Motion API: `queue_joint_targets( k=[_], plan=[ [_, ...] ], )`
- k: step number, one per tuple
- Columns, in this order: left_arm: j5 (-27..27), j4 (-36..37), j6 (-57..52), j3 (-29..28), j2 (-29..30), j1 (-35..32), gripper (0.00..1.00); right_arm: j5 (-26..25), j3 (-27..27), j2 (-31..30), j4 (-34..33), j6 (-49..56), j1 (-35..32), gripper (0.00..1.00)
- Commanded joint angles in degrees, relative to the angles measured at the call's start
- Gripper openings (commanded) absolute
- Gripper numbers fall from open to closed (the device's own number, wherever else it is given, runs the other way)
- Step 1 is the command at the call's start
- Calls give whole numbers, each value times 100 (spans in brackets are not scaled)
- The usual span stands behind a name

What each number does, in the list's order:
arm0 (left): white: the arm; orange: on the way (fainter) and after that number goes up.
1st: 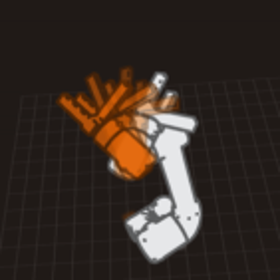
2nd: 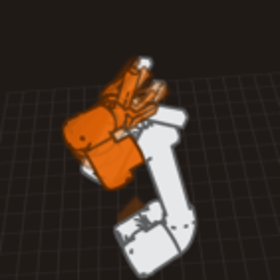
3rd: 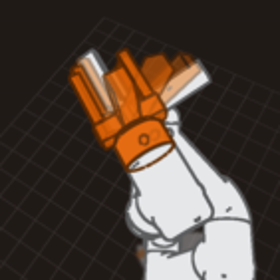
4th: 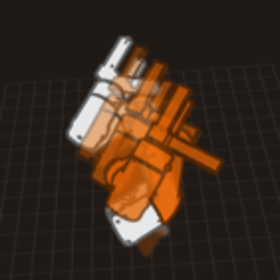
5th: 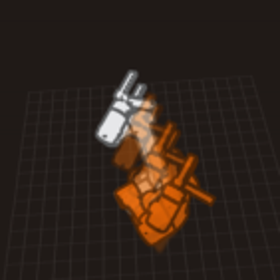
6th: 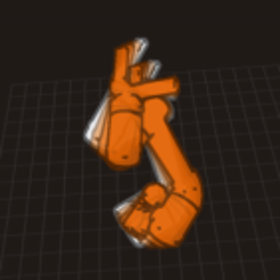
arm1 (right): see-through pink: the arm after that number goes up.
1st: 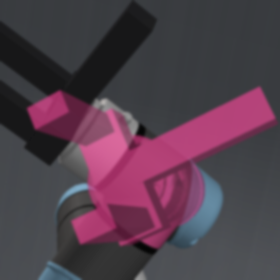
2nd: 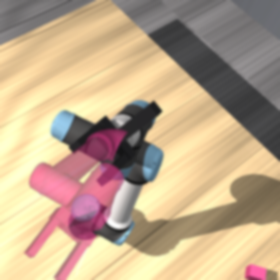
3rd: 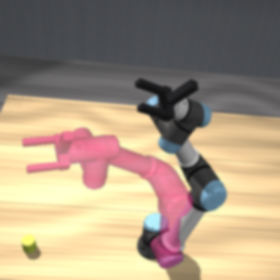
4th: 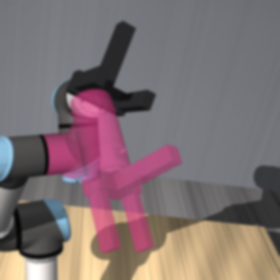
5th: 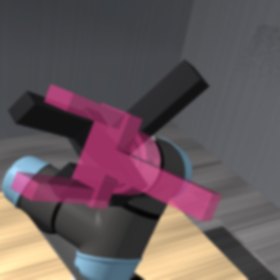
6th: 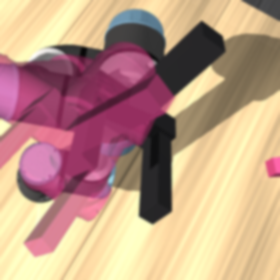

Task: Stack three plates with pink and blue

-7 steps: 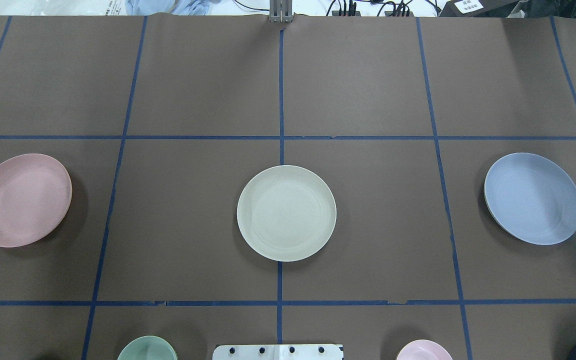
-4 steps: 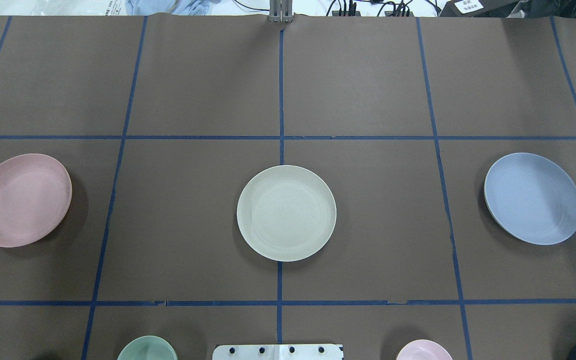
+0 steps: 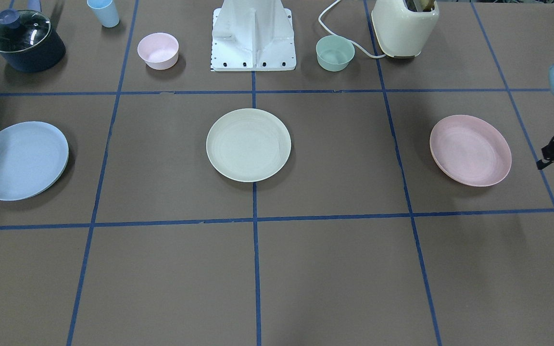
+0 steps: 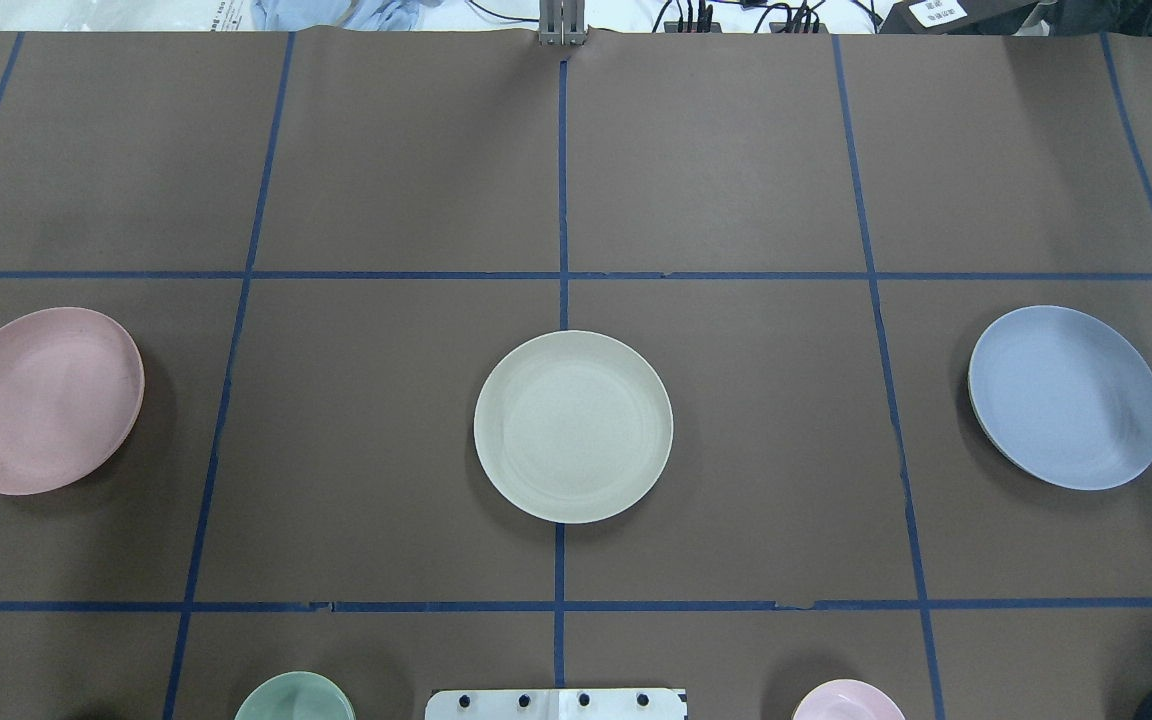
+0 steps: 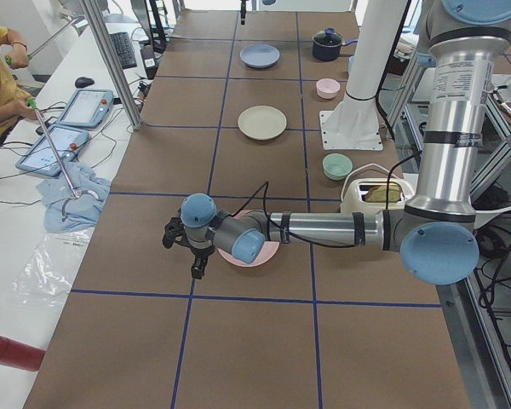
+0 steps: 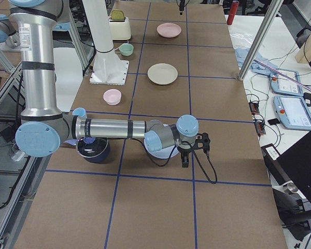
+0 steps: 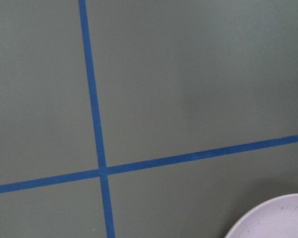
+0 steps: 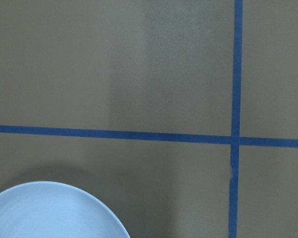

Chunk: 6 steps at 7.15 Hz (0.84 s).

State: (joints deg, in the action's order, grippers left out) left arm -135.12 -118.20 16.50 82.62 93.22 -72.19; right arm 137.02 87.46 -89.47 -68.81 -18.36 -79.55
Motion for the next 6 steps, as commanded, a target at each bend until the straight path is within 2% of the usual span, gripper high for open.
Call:
queue_joint_targets(
  k=[1, 4, 6],
  plan=[
    [4, -194, 12, -27, -110, 477, 98, 44, -19, -1, 52, -1, 53, 100],
    [12, -396, 29, -123, -278, 697, 93, 44, -28, -1, 52, -9, 124, 100],
    [4, -397, 12, -150, -278, 759, 75, 44, -19, -1, 52, -9, 124, 100]
  ],
)
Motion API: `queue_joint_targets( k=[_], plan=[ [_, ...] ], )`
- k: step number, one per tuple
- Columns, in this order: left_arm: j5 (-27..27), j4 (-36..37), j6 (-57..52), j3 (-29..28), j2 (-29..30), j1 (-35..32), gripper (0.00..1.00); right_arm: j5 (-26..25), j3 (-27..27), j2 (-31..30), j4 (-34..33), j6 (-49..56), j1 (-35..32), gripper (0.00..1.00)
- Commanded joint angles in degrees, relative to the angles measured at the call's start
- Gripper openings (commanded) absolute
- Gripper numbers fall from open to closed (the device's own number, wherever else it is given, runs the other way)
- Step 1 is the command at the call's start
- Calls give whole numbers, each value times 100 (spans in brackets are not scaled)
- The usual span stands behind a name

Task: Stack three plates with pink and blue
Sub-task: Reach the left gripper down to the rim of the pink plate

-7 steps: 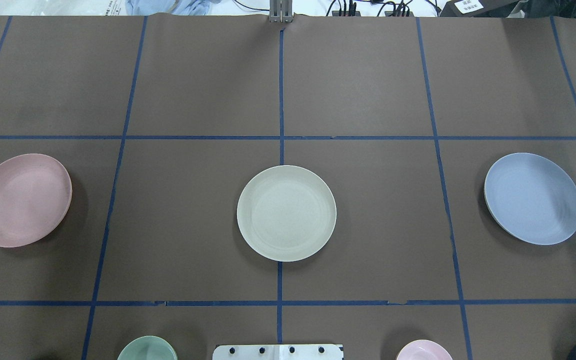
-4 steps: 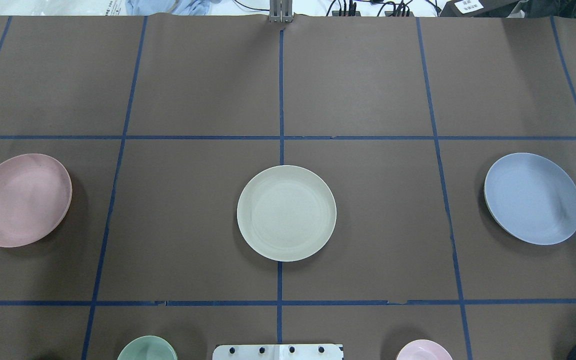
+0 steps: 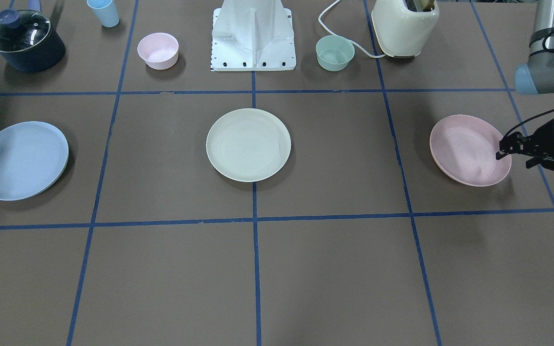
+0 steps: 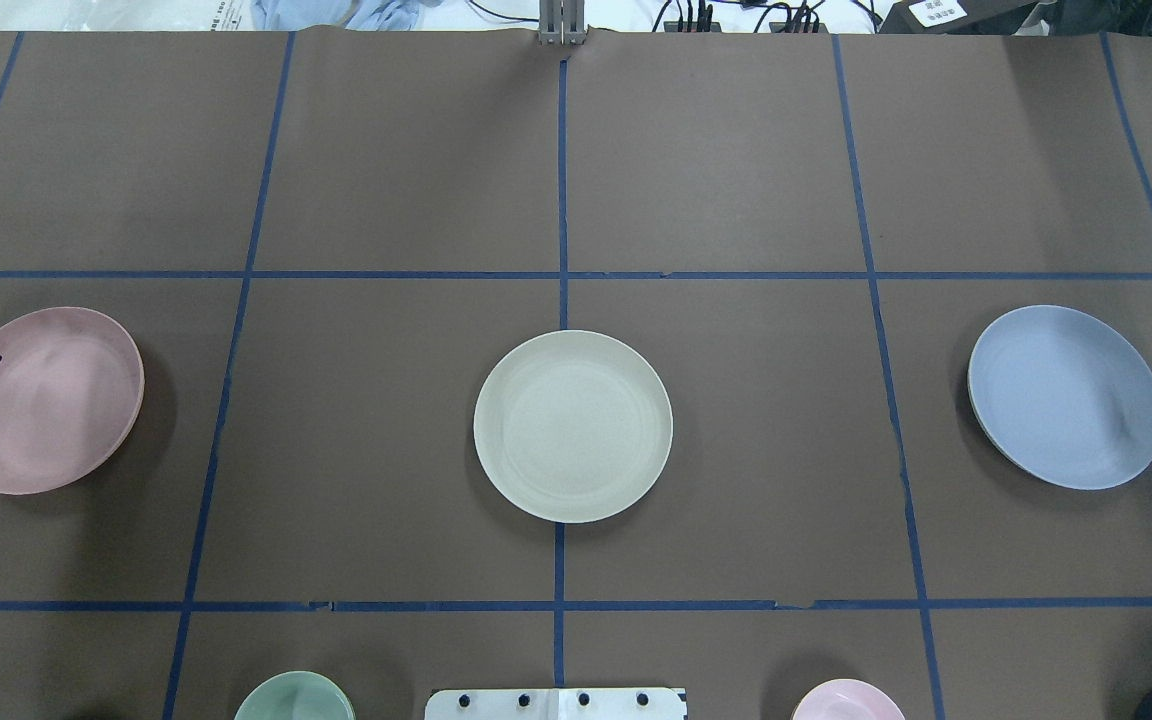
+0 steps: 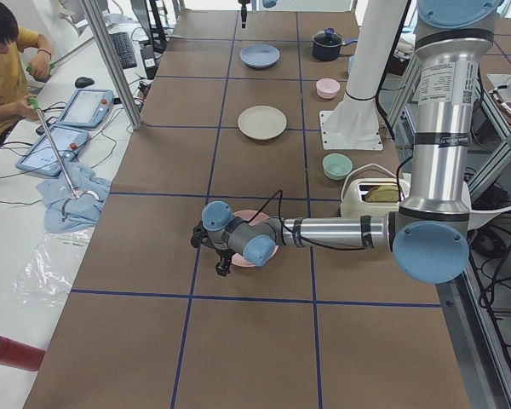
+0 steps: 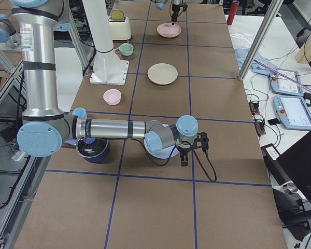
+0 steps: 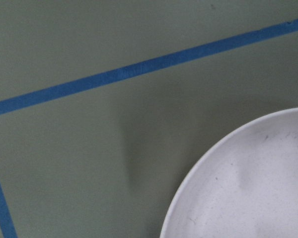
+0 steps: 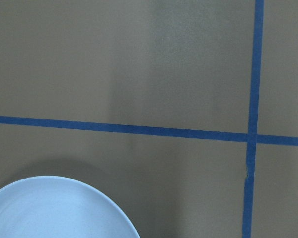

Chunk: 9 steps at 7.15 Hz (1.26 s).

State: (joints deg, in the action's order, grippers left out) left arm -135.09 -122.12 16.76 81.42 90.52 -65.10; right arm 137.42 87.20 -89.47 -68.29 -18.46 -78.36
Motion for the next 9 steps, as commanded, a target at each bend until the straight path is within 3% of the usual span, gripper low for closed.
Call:
queue_joint_targets(
  k=[1, 3, 4, 6, 8, 9],
  plan=[
    [0, -5, -15, -82, -8, 67, 59, 4, -2, 0, 0, 0, 14, 100],
    [-26, -5, -15, -100, -8, 67, 15, 4, 7, 0, 0, -9, 23, 100],
    [-35, -5, 37, -57, 1, 67, 0, 4, 7, 17, 0, -9, 23, 100],
    [-166, 21, 37, 117, -8, 59, 0, 4, 7, 44, 0, -9, 23, 100],
    [-1348, 109, 264, 434, 158, 24, 0, -5, -2, 88, 0, -9, 32, 100],
    [-1449, 109, 962, 801, 298, 32, 0, -5, -2, 88, -9, -9, 40, 100]
  ],
)
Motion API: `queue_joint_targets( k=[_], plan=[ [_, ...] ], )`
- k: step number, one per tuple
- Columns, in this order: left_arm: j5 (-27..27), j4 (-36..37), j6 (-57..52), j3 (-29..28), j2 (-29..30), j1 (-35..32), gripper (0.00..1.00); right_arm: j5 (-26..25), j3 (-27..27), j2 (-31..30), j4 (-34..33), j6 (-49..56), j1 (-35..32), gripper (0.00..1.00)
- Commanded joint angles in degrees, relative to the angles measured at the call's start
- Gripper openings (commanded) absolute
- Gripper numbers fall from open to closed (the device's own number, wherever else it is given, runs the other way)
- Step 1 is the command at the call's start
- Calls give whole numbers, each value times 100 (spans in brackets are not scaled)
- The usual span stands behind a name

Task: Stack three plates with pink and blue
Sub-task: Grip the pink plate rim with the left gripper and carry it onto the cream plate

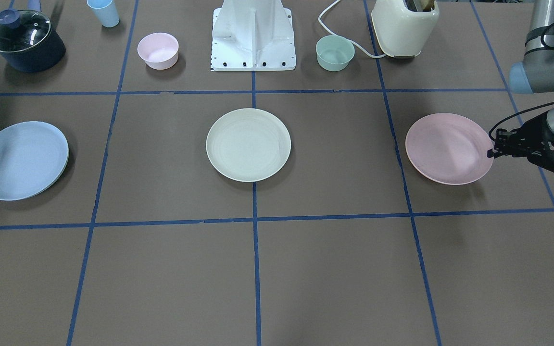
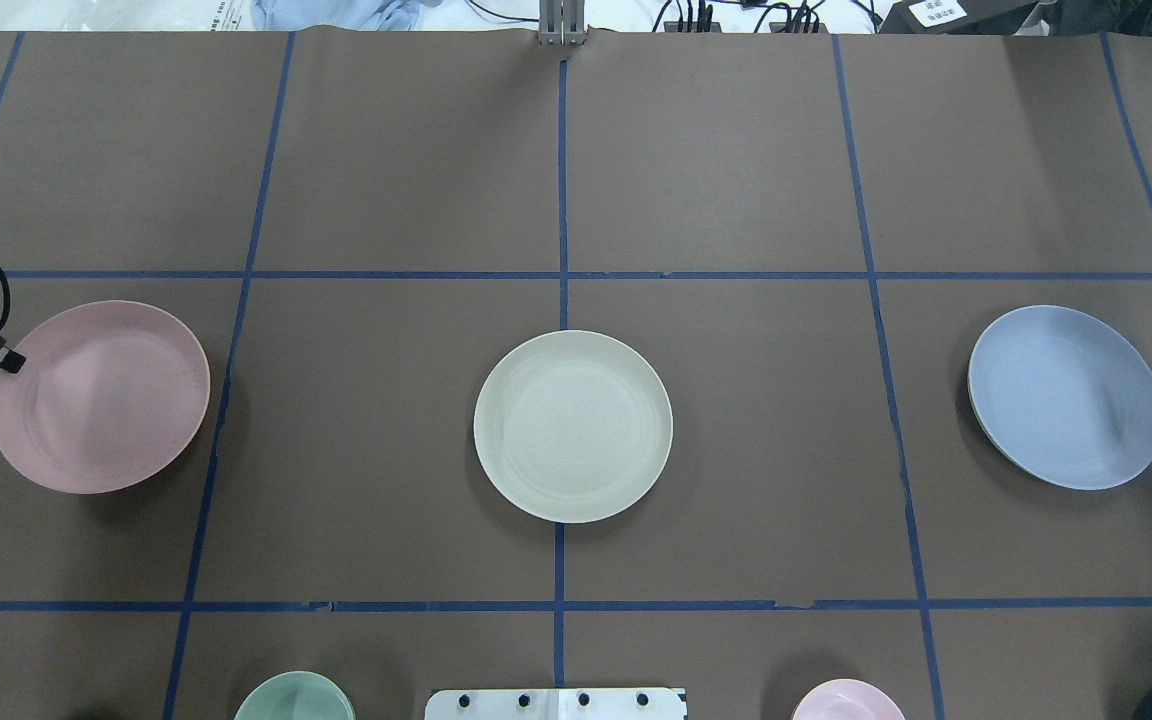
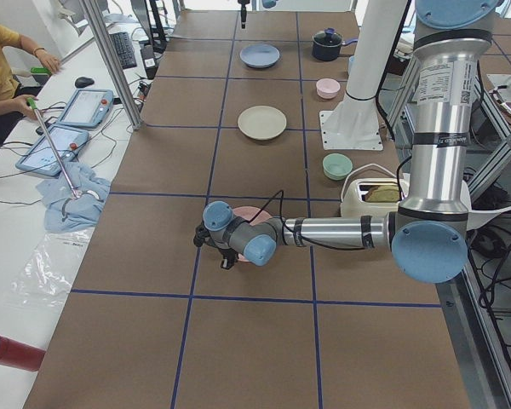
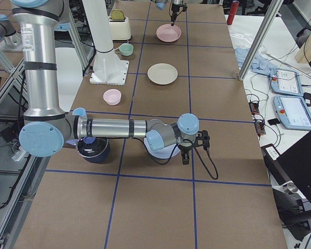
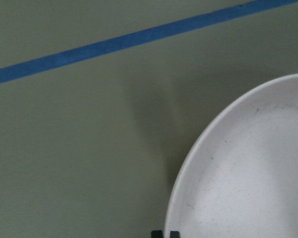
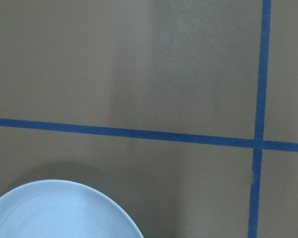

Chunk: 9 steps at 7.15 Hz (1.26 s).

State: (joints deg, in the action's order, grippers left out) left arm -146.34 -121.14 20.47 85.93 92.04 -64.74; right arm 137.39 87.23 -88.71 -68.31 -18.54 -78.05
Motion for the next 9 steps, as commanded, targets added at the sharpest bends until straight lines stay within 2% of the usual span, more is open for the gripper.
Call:
queue_joint_targets(
  k=[1, 2, 3, 4, 5, 7, 9],
  plan=[
    [-359, 3, 1382, 755, 331, 5, 0, -10, -5, 20, 2, 0, 44, 100],
    [-368, -15, 2147, 1090, 585, 162, 0, -1, -5, 21, 2, -26, 61, 100],
    [-290, -6, 2990, 1345, 1005, 842, 0, 7, -5, 21, 2, -131, 96, 100],
    [-98, -6, 3990, 1322, 1688, 1502, 0, 7, -5, 29, 10, -210, 157, 100],
    [522, 2, 4548, 1243, 2121, 2030, 0, -1, -13, 29, 2, -220, 193, 100],
    [957, -6, 4798, 1094, 2423, 2421, 0, -1, -57, 91, 2, -228, 202, 100],
    [1291, -6, 4906, 612, 2898, 2658, 0, 7, -57, 91, 2, -237, 202, 100]
  ],
)
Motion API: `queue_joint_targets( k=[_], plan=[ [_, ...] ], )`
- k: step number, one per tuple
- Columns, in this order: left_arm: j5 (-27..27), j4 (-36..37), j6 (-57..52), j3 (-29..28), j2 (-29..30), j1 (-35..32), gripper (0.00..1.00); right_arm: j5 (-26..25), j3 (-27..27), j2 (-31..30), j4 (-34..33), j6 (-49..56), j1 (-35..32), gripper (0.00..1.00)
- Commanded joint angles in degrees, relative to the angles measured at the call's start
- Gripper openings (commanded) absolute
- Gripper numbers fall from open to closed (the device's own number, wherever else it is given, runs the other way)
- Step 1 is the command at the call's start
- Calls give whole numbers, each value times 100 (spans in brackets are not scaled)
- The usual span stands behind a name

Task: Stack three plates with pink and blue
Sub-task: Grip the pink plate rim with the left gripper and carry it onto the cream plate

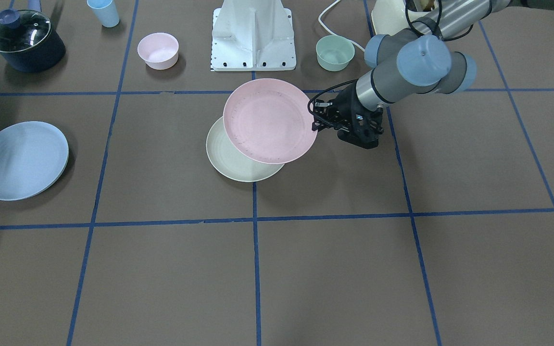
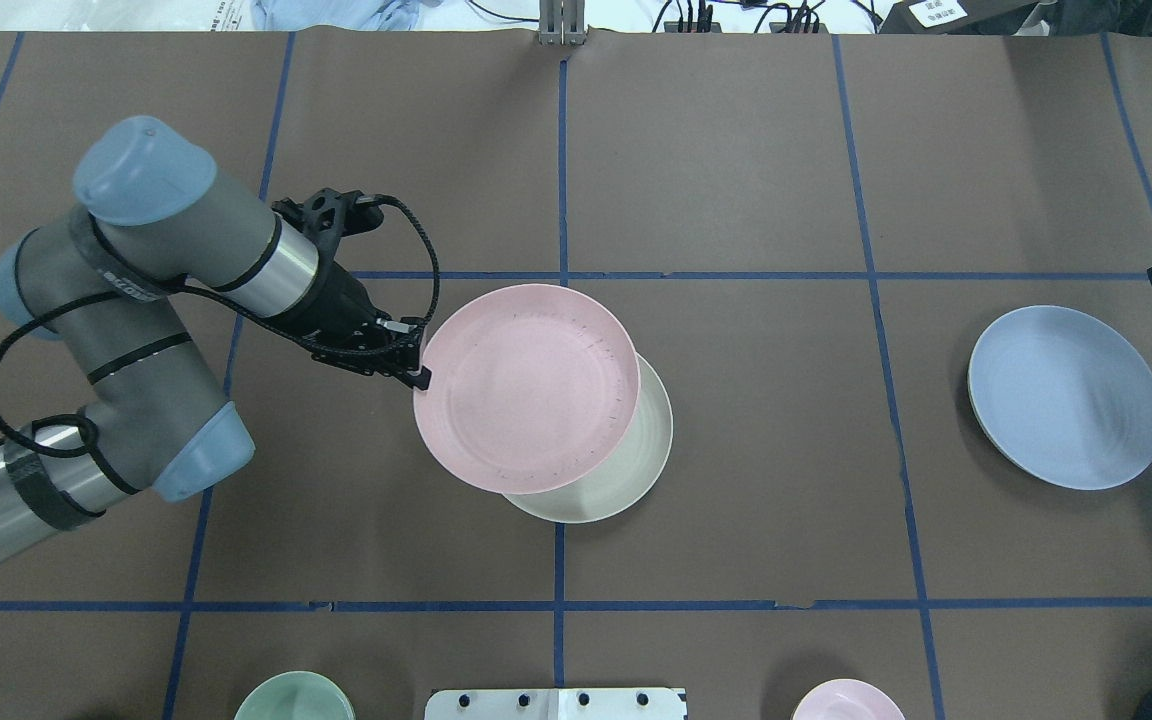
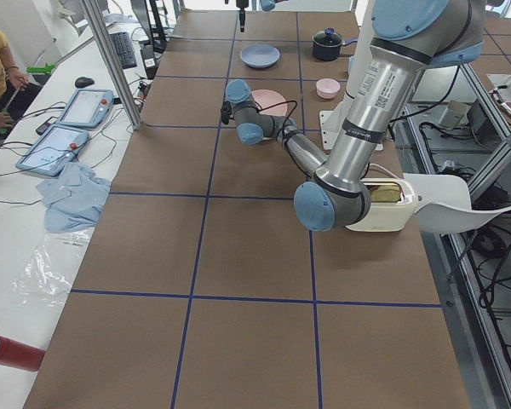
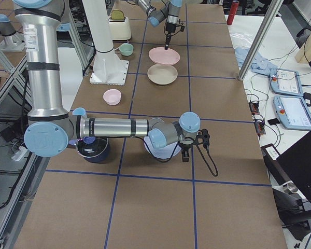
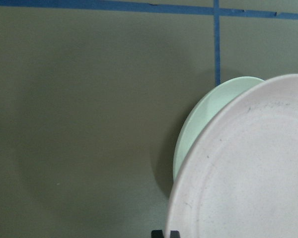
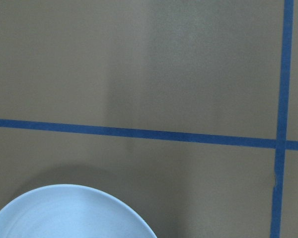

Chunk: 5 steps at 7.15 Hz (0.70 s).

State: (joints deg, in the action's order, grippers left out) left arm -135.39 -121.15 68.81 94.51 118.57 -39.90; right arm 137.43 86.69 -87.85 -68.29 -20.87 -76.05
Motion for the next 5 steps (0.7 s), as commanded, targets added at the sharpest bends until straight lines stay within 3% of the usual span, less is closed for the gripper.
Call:
queue_joint_targets(
  k=[1, 2, 3, 5],
  plan=[
    [371, -22, 210, -241, 245, 349, 0, 3, 6, 4, 8, -5, 2, 100],
    [468, -66, 290, -240, 254, 447, 32, 3, 6, 4, 0, -5, 2, 100],
    [548, -101, 308, -197, 271, 456, 99, 3, -3, 4, 0, -5, 2, 100],
    [549, -102, 493, -4, 280, 265, 100, 21, -12, 5, 8, -5, 99, 100]
  ],
)
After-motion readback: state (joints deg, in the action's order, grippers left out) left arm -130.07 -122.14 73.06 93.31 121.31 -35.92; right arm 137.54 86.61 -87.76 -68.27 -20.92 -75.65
